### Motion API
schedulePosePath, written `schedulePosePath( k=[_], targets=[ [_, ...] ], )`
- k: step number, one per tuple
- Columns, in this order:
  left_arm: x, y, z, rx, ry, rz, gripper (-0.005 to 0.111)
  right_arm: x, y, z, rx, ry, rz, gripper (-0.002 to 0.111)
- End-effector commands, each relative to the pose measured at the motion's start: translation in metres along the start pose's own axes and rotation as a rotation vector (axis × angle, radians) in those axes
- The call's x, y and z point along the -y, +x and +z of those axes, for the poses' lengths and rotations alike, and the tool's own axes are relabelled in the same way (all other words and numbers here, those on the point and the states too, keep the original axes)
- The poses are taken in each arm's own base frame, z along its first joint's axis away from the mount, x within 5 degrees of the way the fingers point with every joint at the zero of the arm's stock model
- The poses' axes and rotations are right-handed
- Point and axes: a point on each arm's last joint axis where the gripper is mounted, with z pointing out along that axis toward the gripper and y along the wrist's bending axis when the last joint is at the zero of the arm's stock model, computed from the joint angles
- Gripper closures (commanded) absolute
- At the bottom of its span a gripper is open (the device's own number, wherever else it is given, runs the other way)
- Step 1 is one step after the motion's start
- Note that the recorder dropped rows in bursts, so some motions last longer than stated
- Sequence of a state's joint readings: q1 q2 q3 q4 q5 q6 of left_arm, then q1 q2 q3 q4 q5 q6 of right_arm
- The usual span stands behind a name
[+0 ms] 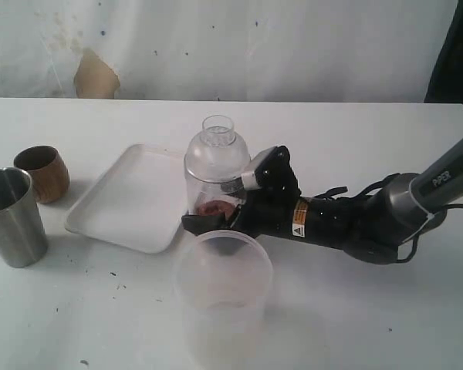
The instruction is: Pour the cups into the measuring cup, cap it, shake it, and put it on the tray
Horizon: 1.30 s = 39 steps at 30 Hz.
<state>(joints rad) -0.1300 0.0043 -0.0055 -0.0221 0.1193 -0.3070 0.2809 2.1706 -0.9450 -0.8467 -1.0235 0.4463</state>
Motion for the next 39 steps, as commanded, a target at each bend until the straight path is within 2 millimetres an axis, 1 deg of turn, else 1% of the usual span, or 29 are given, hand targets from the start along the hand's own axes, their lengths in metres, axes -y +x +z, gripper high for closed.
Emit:
schedulePosePath(
  k=[1, 11, 13, 15, 16, 21, 26, 27, 30, 32, 35, 37, 39],
  targets=[
    [0.000, 0.000, 0.000, 0.011, 0.004, -0.006, 0.107, -0.004, 0.000, 0.006, 0.015, 0.019, -0.020, 0.012],
    [0.000, 0.000, 0.000, 0.011, 0.004, -0.006, 0.107, -0.002, 0.000, 0.006, 0.015, 0.043, -0.007, 0.012],
    [0.000, 0.000, 0.000, 0.011, 0.004, -0.006, 0.107, -0.002, 0.000, 0.006, 0.015, 0.044, -0.006, 0.015],
    [0.000, 0.000, 0.000, 0.011, 0.004, -0.006, 0.107, -0.002, 0.000, 0.006, 0.017, 0.043, -0.006, 0.023],
    [0.000, 0.000, 0.000, 0.011, 0.004, -0.006, 0.107, -0.002, 0.000, 0.006, 0.017, 0.043, -0.003, 0.030],
    [0.000, 0.000, 0.000, 0.011, 0.004, -0.006, 0.107, -0.004, -0.004, 0.006, 0.058, 0.025, 0.014, 0.065],
    [0.000, 0.000, 0.000, 0.011, 0.004, -0.006, 0.107, -0.005, -0.010, 0.004, 0.072, 0.025, 0.013, 0.103],
    [0.000, 0.000, 0.000, 0.011, 0.004, -0.006, 0.107, -0.005, -0.012, 0.004, 0.074, 0.025, 0.011, 0.108],
    [0.000, 0.000, 0.000, 0.011, 0.004, -0.006, 0.107, -0.006, -0.023, 0.000, 0.090, 0.031, -0.009, 0.108],
    [0.000, 0.000, 0.000, 0.011, 0.004, -0.006, 0.107, -0.008, -0.035, -0.004, 0.099, 0.040, -0.029, 0.108],
    [0.000, 0.000, 0.000, 0.011, 0.004, -0.006, 0.107, -0.010, -0.056, -0.012, 0.101, 0.070, -0.071, 0.108],
    [0.000, 0.000, 0.000, 0.011, 0.004, -0.006, 0.107, -0.011, -0.070, -0.020, 0.076, 0.109, -0.104, 0.108],
    [0.000, 0.000, 0.000, 0.011, 0.004, -0.006, 0.107, -0.011, -0.087, -0.030, 0.042, 0.168, -0.148, 0.108]
  ],
)
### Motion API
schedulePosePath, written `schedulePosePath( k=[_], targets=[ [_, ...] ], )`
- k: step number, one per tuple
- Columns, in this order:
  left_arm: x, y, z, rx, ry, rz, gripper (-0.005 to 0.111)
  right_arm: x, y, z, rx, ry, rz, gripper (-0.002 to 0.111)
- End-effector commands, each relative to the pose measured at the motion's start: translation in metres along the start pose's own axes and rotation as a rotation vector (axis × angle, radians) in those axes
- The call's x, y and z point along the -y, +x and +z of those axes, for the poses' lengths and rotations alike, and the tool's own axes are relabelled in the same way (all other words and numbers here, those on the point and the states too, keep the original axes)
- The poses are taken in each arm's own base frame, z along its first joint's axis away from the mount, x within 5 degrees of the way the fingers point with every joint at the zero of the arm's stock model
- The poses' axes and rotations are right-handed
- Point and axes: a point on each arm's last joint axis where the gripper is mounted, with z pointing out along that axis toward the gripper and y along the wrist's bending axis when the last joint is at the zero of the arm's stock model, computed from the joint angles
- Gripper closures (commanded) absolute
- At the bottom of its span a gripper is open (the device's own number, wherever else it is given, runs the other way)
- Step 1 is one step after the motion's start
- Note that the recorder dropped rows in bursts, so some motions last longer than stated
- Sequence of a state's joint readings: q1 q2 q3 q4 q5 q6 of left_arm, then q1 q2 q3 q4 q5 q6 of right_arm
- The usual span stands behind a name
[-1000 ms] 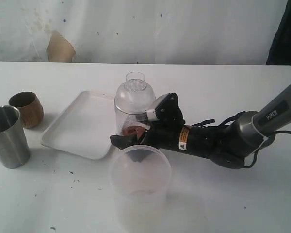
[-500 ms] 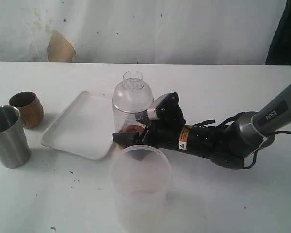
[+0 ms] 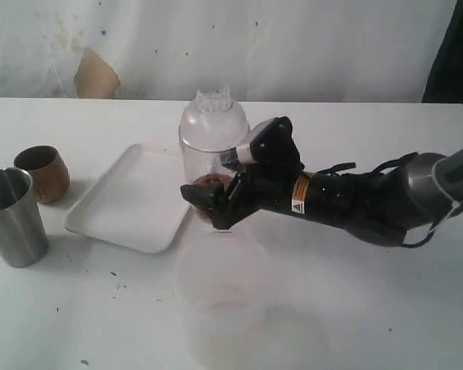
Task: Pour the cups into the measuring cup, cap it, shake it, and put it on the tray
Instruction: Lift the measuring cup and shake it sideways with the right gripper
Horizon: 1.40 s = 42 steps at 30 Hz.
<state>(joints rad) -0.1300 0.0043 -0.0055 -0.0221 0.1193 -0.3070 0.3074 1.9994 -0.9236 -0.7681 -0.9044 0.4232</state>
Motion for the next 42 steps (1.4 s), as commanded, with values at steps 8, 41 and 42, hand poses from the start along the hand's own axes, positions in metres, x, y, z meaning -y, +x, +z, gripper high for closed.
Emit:
schedulePosePath(
  k=[8, 41, 42],
  targets=[
    [0.000, 0.000, 0.000, 0.011, 0.004, -0.006, 0.107, 0.014, -0.106, -0.068, 0.026, 0.366, 0.015, 0.108],
    [0.000, 0.000, 0.000, 0.011, 0.004, -0.006, 0.107, -0.050, -0.108, -0.112, -0.240, 0.382, -0.112, 0.108],
    [0.000, 0.000, 0.000, 0.011, 0.004, -0.006, 0.107, -0.042, -0.109, -0.115, -0.225, 0.429, -0.001, 0.108]
  ],
)
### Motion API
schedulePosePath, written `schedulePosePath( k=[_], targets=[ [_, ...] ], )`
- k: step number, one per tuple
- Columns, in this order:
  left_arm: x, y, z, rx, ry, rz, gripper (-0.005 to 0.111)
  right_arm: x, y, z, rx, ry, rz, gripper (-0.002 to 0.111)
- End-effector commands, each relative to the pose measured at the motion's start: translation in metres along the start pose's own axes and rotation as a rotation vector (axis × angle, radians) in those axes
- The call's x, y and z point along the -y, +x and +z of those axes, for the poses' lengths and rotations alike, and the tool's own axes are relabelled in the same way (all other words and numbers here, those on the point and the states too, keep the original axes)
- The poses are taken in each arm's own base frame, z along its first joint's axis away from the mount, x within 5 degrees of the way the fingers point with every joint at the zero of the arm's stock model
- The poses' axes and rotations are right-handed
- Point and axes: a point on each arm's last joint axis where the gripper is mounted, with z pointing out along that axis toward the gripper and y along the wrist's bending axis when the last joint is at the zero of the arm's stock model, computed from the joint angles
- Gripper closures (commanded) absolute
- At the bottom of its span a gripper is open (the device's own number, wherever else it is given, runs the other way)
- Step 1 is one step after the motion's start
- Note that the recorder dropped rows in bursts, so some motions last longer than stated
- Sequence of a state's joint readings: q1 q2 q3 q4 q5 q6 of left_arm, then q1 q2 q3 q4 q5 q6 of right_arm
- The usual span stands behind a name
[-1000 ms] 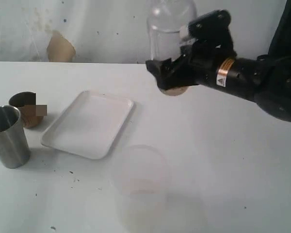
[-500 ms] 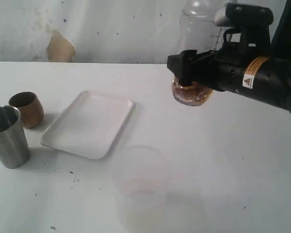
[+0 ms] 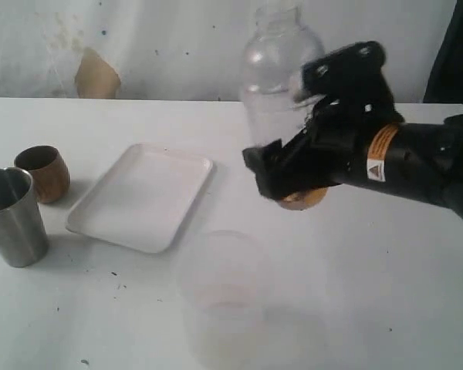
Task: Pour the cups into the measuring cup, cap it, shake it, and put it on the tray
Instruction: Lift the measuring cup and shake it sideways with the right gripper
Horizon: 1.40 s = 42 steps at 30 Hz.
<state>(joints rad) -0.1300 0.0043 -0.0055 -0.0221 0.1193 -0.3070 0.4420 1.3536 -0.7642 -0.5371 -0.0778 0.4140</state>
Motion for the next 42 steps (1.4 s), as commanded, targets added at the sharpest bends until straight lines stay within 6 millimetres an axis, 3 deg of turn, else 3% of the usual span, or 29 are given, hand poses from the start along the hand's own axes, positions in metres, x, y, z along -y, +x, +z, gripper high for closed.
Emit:
schedulePosePath(
  k=[1, 2, 3, 6, 10, 13, 17, 21, 29, 42],
  targets=[
    [0.000, 0.000, 0.000, 0.011, 0.004, -0.006, 0.107, 0.017, -0.008, -0.009, 0.020, 0.069, 0.115, 0.108],
    [0.000, 0.000, 0.000, 0.011, 0.004, -0.006, 0.107, 0.023, -0.008, -0.010, 0.026, 0.087, 0.244, 0.108],
    [0.000, 0.000, 0.000, 0.011, 0.004, -0.006, 0.107, 0.024, -0.009, -0.012, 0.030, 0.093, 0.250, 0.108],
    [0.000, 0.000, 0.000, 0.011, 0.004, -0.006, 0.107, 0.021, -0.010, -0.023, -0.024, 0.108, -0.007, 0.108],
    [0.000, 0.000, 0.000, 0.011, 0.004, -0.006, 0.107, 0.025, -0.009, -0.042, -0.107, 0.160, -0.107, 0.108],
    [0.000, 0.000, 0.000, 0.011, 0.004, -0.006, 0.107, 0.029, -0.007, -0.063, -0.197, 0.216, -0.284, 0.108],
    [0.000, 0.000, 0.000, 0.011, 0.004, -0.006, 0.107, 0.035, -0.003, -0.091, -0.298, 0.284, -0.316, 0.108],
    [0.000, 0.000, 0.000, 0.011, 0.004, -0.006, 0.107, 0.027, 0.001, -0.111, -0.394, 0.260, -0.443, 0.108],
    [0.000, 0.000, 0.000, 0.011, 0.004, -0.006, 0.107, 0.013, 0.009, -0.121, -0.554, 0.257, -0.605, 0.108],
    [0.000, 0.000, 0.000, 0.011, 0.004, -0.006, 0.107, -0.007, 0.010, -0.127, -0.603, 0.229, -0.763, 0.108]
  ],
)
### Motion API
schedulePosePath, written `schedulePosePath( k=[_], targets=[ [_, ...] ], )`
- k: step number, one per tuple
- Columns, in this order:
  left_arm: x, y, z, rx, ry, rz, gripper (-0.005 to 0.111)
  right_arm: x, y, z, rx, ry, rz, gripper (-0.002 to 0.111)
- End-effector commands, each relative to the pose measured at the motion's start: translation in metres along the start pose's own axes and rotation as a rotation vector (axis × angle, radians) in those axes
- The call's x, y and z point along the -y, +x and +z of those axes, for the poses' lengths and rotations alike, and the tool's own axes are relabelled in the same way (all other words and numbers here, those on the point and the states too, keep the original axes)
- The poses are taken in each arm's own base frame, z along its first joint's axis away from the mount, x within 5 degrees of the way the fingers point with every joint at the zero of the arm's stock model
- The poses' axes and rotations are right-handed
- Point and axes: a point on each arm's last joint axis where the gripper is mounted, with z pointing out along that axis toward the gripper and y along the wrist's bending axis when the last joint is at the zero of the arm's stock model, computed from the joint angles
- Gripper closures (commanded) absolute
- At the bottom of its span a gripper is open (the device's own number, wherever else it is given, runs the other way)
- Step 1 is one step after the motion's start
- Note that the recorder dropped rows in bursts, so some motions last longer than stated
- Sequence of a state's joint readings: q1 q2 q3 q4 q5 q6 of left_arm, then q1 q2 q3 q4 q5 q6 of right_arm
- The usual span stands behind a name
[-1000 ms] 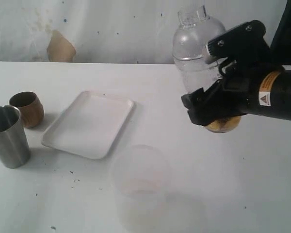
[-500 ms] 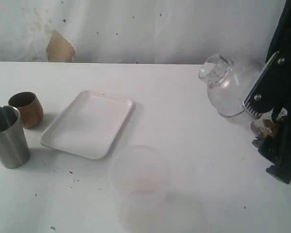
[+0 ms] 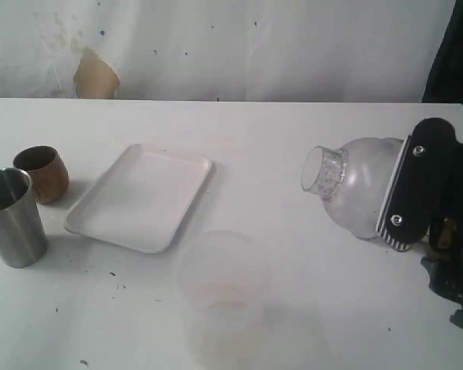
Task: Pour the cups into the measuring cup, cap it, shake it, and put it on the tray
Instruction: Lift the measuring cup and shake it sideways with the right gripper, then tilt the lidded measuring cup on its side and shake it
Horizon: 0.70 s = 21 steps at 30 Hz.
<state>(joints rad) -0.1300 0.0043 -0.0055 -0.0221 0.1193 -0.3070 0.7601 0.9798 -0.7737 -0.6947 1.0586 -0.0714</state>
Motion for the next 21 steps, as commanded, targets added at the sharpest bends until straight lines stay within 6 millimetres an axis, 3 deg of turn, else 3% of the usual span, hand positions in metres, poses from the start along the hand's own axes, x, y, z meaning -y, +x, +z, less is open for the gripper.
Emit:
schedulePosePath(
  k=[1, 13, 21],
  targets=[
    [0.000, 0.000, 0.000, 0.011, 0.004, -0.006, 0.107, 0.003, -0.002, -0.006, 0.017, 0.055, -0.040, 0.108],
    [0.000, 0.000, 0.000, 0.011, 0.004, -0.006, 0.107, -0.021, -0.027, 0.023, -0.160, 0.071, -0.140, 0.108],
    [0.000, 0.000, 0.000, 0.011, 0.004, -0.006, 0.107, -0.032, -0.038, 0.023, -0.161, 0.109, -0.240, 0.108]
  ],
)
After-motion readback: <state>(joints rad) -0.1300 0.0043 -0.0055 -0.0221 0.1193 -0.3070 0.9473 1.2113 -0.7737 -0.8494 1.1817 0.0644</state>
